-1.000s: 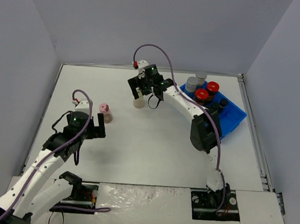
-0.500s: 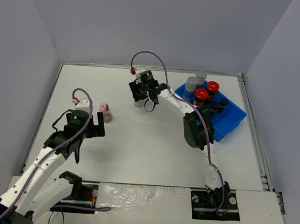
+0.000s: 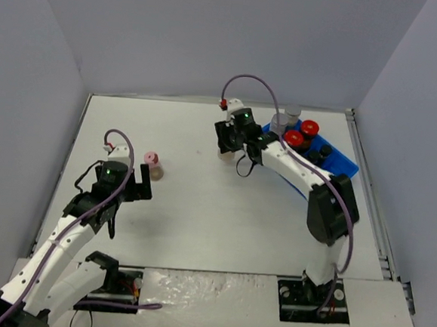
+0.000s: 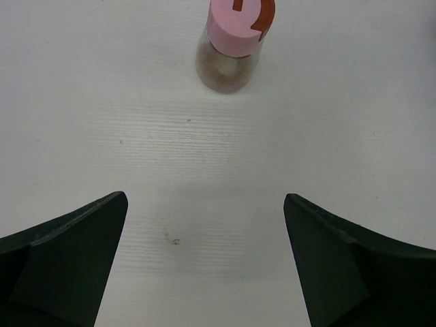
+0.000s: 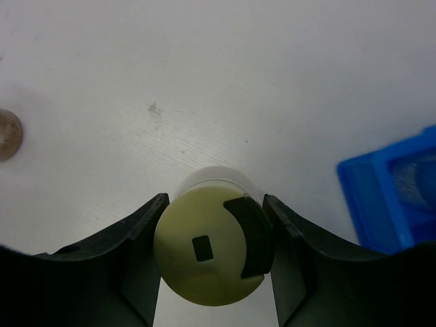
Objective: Organize the condiment bottles
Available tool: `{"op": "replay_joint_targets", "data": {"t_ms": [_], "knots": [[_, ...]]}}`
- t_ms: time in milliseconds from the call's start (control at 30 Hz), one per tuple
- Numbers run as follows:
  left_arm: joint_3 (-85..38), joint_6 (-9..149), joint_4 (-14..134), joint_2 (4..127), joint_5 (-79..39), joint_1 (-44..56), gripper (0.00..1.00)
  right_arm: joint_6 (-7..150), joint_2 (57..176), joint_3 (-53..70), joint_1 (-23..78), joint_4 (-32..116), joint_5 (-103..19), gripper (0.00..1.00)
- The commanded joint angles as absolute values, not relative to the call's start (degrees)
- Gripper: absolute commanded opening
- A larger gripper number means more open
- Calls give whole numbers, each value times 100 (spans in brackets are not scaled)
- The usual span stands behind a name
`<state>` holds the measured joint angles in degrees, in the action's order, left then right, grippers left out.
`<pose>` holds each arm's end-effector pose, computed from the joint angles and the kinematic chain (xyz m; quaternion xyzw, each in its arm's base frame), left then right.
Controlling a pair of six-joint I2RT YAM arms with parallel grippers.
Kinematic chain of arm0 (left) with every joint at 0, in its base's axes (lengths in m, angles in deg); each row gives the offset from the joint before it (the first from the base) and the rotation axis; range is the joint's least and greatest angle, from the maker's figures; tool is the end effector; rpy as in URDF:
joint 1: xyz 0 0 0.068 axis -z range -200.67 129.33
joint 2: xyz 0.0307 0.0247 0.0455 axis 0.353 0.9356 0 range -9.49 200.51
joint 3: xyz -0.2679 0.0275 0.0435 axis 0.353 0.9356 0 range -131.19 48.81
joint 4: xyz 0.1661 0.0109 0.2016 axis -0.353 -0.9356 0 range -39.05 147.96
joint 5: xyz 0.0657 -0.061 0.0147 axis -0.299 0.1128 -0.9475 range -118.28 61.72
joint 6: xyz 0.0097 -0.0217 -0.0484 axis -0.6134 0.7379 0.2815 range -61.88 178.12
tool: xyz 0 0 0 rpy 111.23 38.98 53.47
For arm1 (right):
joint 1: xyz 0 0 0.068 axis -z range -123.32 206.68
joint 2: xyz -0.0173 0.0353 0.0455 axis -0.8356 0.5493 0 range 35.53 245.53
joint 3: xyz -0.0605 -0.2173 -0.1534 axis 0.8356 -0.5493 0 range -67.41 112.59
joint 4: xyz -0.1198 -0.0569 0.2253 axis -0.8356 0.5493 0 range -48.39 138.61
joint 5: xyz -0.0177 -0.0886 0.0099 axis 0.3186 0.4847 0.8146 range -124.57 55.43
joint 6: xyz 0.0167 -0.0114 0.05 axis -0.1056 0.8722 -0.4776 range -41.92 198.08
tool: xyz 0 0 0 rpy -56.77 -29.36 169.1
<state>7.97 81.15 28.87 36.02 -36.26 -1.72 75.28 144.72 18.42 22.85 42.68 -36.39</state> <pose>0.1670 -0.0521 0.2808 -0.0641 0.8781 -0.1112 0.4609 0.3775 0.2543 0.2755 -0.2332 0.8077 0.1828 0.5098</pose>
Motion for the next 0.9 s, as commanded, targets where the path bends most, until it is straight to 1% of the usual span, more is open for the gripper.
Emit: {"op": "replay_joint_targets", "data": {"t_ms": [0, 100, 133, 233, 333, 400, 500, 633, 867], "knots": [[562, 8068, 3235, 3612, -3587, -260, 97, 6990, 12440, 1010, 3314, 4020, -3060, 2], [574, 8071, 3255, 3604, -3575, -292, 97, 6769, 11578, 403, 3913, 4318, -2483, 0], [581, 8078, 3262, 3604, -3547, -313, 97, 6623, 11332, 180, 4262, 4361, -2440, 0], [583, 8088, 3273, 3621, -3500, -347, 97, 6327, 10973, -258, 5203, 4555, -2341, 0], [583, 8096, 3281, 3647, -3471, -387, 97, 6135, 10773, -434, 5857, 4661, -2257, 0], [583, 8098, 3282, 3656, -3461, -404, 97, 5997, 10785, -492, 6105, 4655, -2130, 0], [579, 8106, 3292, 3648, -3434, -427, 97, 5832, 11132, -408, 6483, 4638, -2078, 0], [573, 8106, 3264, 3612, -3480, -433, 97, 5820, 11531, -307, 6597, 4509, -1995, 0], [563, 8114, 3262, 3553, -3494, -441, 97, 5925, 12220, -280, 6788, 3840, -1864, 0]]}}
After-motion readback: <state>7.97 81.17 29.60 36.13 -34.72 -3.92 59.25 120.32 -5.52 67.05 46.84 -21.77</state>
